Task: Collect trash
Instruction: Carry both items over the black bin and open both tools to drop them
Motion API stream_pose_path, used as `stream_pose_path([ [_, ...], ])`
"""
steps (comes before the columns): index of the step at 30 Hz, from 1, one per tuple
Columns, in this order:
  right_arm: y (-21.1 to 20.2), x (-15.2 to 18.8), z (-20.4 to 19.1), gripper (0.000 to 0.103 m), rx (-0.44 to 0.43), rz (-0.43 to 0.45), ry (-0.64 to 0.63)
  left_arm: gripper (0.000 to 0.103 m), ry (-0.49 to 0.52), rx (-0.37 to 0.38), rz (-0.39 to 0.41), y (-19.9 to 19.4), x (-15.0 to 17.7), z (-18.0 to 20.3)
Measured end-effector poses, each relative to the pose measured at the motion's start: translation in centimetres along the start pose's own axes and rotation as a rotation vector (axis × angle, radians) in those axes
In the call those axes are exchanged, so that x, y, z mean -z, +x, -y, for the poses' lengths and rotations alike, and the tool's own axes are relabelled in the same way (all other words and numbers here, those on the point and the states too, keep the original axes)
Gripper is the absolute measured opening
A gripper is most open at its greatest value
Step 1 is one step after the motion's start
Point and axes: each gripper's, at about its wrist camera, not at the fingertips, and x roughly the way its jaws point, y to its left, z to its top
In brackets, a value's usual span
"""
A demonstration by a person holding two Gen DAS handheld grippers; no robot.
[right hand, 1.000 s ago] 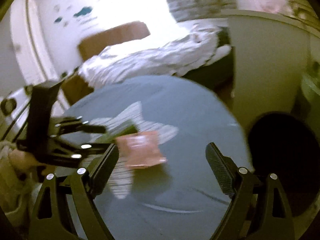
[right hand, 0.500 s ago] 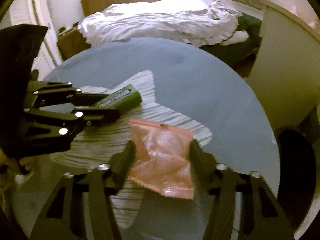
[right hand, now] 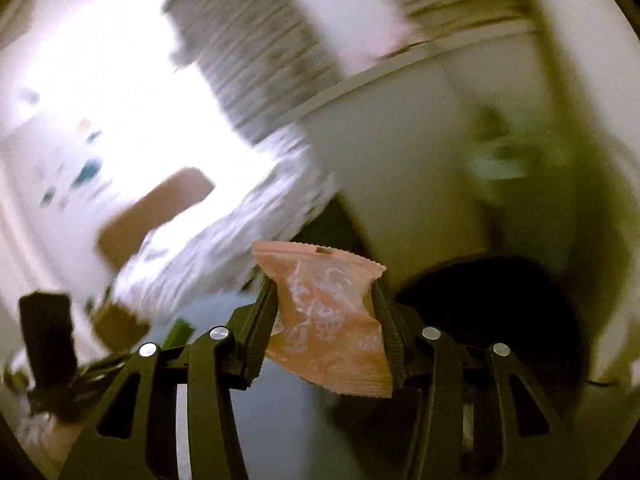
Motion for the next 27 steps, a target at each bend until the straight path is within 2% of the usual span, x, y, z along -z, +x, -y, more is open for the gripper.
stream_pose_path([
  [4,-0.8,-0.4,4.3,0.049,0.091,0.042,0.092,0.031,0.046,0.057,-0.010,3.8,-1.8,3.8],
  [9,-1.2,-0.7,7.3,0.049,0.136,0.062,0.122,0.031,0.070,0.094,-0.045,7.4,-2.7,6.2],
  [16,-0.1,-0.5,8.6,0.049,0.163,0.062,0.116,0.031,0.087,0.106,-0.095,10.3,-2.2,7.5],
  [27,-0.4,0.1,8.9,0.049,0.178,0.053,0.130,0.031,0.086,0.109,-0.121,12.2,-2.0,8.1],
])
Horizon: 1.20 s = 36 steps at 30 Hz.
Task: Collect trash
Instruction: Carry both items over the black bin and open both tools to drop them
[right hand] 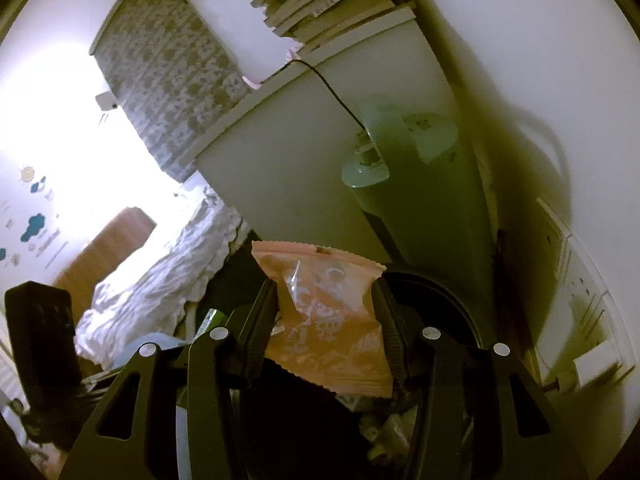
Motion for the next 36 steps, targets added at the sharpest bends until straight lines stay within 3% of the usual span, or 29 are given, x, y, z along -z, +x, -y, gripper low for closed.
stream_pose_path([
  [10,0.2,0.0,0.5,0.057,0.012,-0.001,0.033,0.033,0.009,0.033,-0.018,0.9,-0.3,0.6],
  [11,0.2,0.1,0.6,0.060,0.014,0.000,0.036,0.038,0.013,0.033,-0.031,1.0,-0.3,0.6],
  [14,0.1,0.1,0.7,0.067,0.015,0.006,0.042,0.069,0.007,0.032,-0.009,0.6,-0.4,0.7],
  [15,0.1,0.1,0.8,0.069,0.016,0.006,0.042,0.075,0.005,0.028,0.005,0.3,-0.4,0.7],
  [19,0.3,0.1,1.0,0.070,0.029,0.007,0.053,0.076,-0.013,0.029,0.029,-1.2,-0.3,0.6],
  [21,0.4,0.1,1.0,0.073,0.035,0.005,0.063,0.083,-0.023,0.026,0.045,-2.3,-0.1,0.5],
  [24,0.6,0.3,0.7,0.077,0.033,0.002,0.059,0.091,-0.044,0.011,0.090,-5.0,0.7,0.1],
  [28,1.2,0.9,-0.9,0.080,0.030,-0.026,0.017,0.091,-0.084,-0.043,0.147,-10.1,2.6,-1.0],
  [30,1.5,1.5,-2.5,0.083,0.024,-0.043,-0.030,0.097,-0.097,-0.058,0.165,-12.3,3.5,-1.6],
  [36,0.8,4.1,-8.1,0.092,-0.020,-0.040,-0.184,0.098,-0.200,-0.224,0.241,-20.5,8.0,-4.8],
])
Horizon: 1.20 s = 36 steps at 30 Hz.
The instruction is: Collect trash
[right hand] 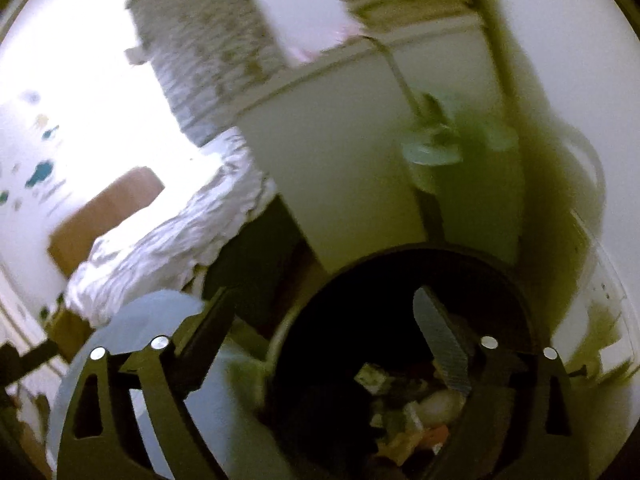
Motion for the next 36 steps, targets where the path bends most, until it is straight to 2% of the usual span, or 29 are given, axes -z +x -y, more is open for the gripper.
stream_pose_path([
  [7,-2.9,4.1,-10.3,0.097,-0.109,-0.021,-0.156,0.098,-0.109,-0.300,0.074,-7.6,3.4,-6.4],
  [10,-4.2,5.6,-15.2,0.098,-0.167,-0.028,-0.213,0.098,-0.155,-0.382,0.074,-9.3,4.9,-8.4],
  [14,-4.5,7.7,-20.2,0.098,-0.211,-0.050,-0.264,0.098,-0.212,-0.408,0.075,-10.6,6.5,-10.3],
  [21,-4.1,10.7,-25.1,0.098,-0.167,-0.053,-0.375,0.098,-0.260,-0.425,0.086,-12.3,8.3,-12.3],
  [30,-3.6,11.6,-26.3,0.098,-0.107,-0.029,-0.443,0.098,-0.280,-0.451,0.078,-12.2,9.7,-13.8],
  [36,-3.8,11.4,-25.8,0.098,-0.093,-0.010,-0.417,0.098,-0.284,-0.455,0.074,-12.2,10.2,-14.0],
])
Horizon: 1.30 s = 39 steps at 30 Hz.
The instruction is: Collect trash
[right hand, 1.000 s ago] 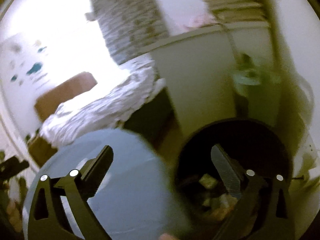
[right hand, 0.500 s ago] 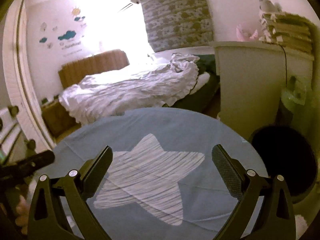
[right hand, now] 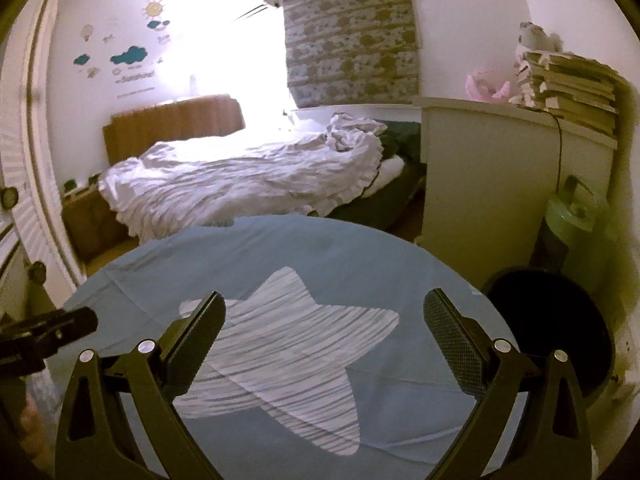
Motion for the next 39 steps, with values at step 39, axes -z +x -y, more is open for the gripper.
stream_pose_path([
  [39,0.2,-0.1,0.6,0.098,0.022,0.002,-0.028,0.098,0.023,-0.183,-0.004,-0.5,0.1,-0.3],
])
